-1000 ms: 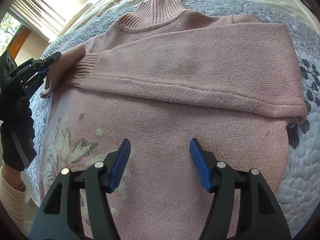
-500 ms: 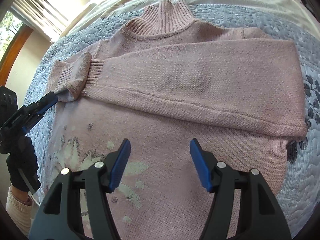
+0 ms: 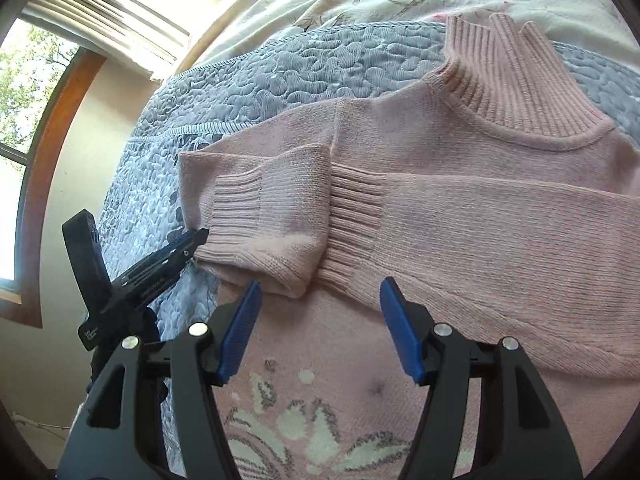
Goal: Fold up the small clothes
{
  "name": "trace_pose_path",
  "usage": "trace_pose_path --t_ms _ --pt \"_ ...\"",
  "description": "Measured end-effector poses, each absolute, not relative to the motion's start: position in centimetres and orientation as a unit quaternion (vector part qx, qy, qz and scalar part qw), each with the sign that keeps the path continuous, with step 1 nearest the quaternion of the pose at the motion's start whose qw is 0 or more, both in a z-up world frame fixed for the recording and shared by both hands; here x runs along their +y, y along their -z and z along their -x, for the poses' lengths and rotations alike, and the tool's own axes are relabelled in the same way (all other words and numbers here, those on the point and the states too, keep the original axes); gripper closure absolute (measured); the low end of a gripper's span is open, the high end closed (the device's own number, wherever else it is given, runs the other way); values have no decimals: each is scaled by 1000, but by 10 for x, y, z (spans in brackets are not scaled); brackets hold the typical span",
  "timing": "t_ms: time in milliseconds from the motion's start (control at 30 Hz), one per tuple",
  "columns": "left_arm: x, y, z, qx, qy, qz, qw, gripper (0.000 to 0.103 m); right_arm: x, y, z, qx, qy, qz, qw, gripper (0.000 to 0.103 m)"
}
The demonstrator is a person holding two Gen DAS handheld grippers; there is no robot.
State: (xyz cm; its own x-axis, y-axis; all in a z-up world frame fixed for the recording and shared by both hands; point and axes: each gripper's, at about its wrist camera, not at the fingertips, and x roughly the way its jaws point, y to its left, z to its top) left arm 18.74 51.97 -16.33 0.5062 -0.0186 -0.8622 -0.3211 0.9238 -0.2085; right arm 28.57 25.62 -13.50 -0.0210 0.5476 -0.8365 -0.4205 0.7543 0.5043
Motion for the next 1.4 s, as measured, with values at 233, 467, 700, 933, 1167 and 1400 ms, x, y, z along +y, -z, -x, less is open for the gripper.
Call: trace_pose_path --t_ms 233,467,700,933,1167,1400 --pt "529 138 -162 444 -83 227 863 61 287 165 -297 658 -352 -83 661 65" --pt "524 121 -161 429 -80 218 873 61 267 149 -289 633 -376 -98 670 91" --pt "490 117 -183 428 -51 205 879 61 202 103 -285 581 -382 -97 713 91" --pt "436 134 -210 451 -22 174 875 61 135 110 -292 570 -314 -65 756 91" --pt "408 161 -226 477 -21 140 867 61 105 173 -299 610 -248 -63 750 91" --pt "411 157 -225 478 -16 149 866 61 119 145 -288 584 -231 0 779 82"
